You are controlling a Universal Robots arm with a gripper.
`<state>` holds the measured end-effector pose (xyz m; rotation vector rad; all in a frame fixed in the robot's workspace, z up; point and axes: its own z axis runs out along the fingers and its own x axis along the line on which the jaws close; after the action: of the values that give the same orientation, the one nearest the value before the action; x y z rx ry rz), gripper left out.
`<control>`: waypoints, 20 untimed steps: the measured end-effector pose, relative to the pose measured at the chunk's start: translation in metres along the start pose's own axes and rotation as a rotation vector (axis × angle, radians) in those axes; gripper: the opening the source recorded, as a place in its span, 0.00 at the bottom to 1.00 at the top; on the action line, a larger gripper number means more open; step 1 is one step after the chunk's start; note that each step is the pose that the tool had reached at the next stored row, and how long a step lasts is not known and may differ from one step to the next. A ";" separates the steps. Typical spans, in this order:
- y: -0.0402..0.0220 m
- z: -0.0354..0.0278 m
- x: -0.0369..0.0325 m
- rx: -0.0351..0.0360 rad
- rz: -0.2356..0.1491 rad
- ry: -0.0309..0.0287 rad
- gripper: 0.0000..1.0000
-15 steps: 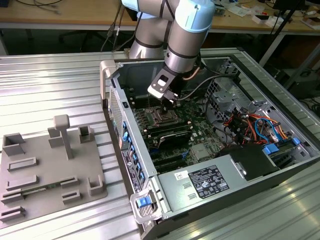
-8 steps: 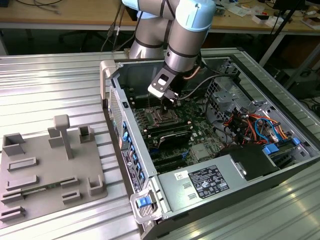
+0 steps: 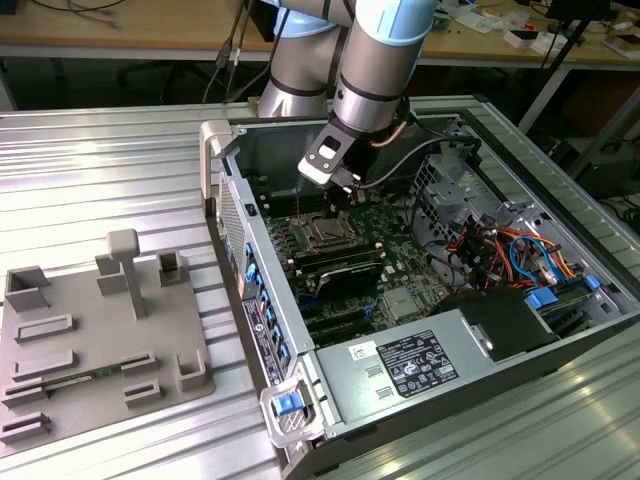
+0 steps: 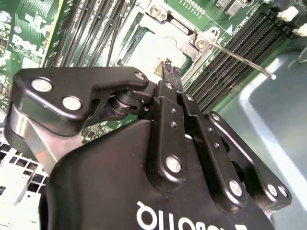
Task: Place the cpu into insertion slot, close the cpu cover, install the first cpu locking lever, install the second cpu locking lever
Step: 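Install the first cpu locking lever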
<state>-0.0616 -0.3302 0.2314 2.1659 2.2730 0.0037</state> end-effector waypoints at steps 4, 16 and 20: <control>0.0000 -0.0070 0.0000 0.0000 0.000 0.0001 0.11; 0.0001 -0.0337 0.0000 0.0000 0.000 0.0000 0.11; 0.0001 -0.0366 0.0000 -0.0002 0.000 0.0003 0.11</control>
<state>-0.0616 -0.3302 0.2679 2.1660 2.2731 0.0042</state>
